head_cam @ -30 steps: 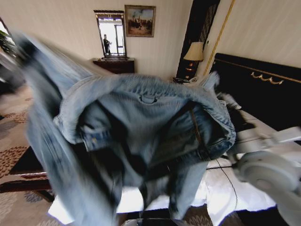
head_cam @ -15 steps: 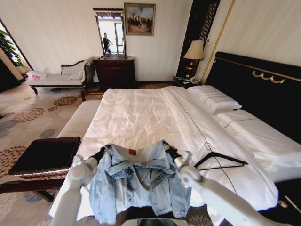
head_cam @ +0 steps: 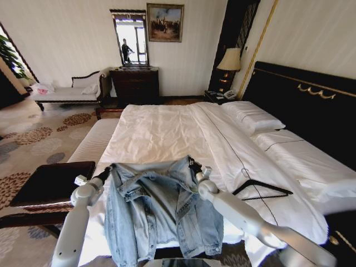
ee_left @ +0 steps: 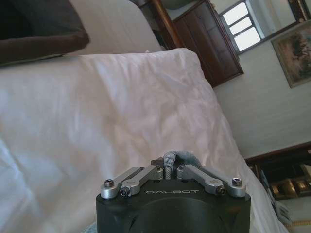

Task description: Pick up the clothes from the bed and hang them on the clothes hanger.

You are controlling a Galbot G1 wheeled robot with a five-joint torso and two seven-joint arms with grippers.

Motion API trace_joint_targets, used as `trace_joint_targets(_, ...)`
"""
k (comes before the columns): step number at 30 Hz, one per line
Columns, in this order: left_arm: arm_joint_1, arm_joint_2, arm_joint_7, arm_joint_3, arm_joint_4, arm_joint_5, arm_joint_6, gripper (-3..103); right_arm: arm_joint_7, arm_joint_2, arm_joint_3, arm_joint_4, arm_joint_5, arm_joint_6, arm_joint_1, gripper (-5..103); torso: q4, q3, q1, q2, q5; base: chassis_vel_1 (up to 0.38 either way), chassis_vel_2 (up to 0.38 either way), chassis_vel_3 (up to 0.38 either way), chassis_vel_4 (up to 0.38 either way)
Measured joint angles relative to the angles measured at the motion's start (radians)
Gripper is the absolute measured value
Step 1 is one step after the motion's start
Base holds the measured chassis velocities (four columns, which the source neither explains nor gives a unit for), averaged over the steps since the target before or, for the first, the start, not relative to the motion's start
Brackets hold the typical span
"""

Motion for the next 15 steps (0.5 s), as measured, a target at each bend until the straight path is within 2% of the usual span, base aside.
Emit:
trace_joint_targets(4,-0.022,-0.018,0.054,-0.020,0.109,0.053,-0.017,7,-0.012,0.112,0.004,-0.192,-0.015,0.003,0.053,2,0.0000,0.000,0.000,0.000,0.0000,0.000,0.000,0.000,0.000)
trace_joint_targets(5,-0.022,-0.018,0.054,-0.020,0.109,0.053,-0.017,7,-0.012,0.112,0.004,-0.192,-0.015,0.003,0.053,2,0.0000,0.000,0.000,0.000,0.0000,0.000,0.000,0.000,0.000)
trace_joint_targets(9,-0.042,-0.023,0.085,-0.031,0.183,0.071,-0.027,7,-0.020,0.204,0.023,-0.355,-0.047,0.012,0.094,2,0.0002,0.000,0.000,0.000,0.0001,0.000,0.000,0.000,0.000)
trace_joint_targets(15,-0.051,-0.007,0.114,-0.010,0.189,0.099,-0.037,7,-0.046,0.243,0.036,-0.429,-0.075,0.028,0.113,2,0.0001,0.000,0.000,0.000,0.0001,0.000,0.000,0.000,0.000)
